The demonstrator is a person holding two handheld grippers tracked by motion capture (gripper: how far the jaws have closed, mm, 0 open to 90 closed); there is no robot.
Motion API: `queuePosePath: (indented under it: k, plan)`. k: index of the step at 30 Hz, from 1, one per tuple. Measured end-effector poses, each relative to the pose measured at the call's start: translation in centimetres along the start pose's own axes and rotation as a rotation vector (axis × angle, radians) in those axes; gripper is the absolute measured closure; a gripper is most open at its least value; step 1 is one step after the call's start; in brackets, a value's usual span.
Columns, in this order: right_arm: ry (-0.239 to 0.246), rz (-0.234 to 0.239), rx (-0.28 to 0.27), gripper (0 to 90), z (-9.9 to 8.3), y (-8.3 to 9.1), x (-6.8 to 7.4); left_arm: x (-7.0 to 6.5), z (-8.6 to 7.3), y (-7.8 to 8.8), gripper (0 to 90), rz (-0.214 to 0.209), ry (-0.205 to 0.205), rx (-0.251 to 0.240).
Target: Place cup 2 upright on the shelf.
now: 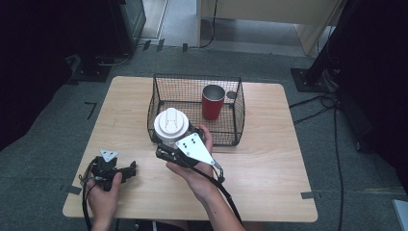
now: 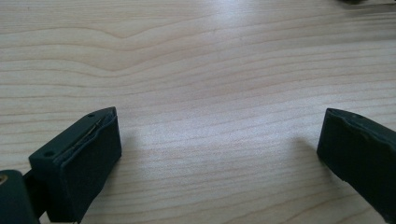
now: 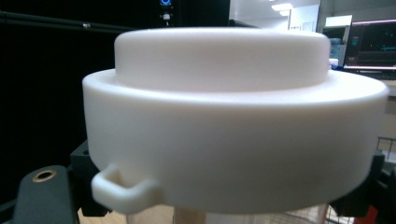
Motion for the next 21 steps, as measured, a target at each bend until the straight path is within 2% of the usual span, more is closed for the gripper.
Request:
queuePosePath:
  k: [12, 21]
  plan:
    - [0.011, 0.009, -0.028, 15.7, 1.6, -2.2, 0.2, 0.0, 0.0, 0.0, 0.5, 0.0, 0.0, 0.0]
    - [0.01, -0.003, -0.043, 15.6, 2.0, -3.9, -0.5, 0.0, 0.0, 0.0, 0.4, 0.0, 0.001, 0.0]
Point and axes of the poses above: each handheld gripper's, and its own axes: y roughly backward along the jaws, z roughly out of its top, x roughly to its left, the point moved 4 cm from there along -y, roughly forward along the jaws, and after that the axes turned 9 degrees about -x, right-handed, at the moved point
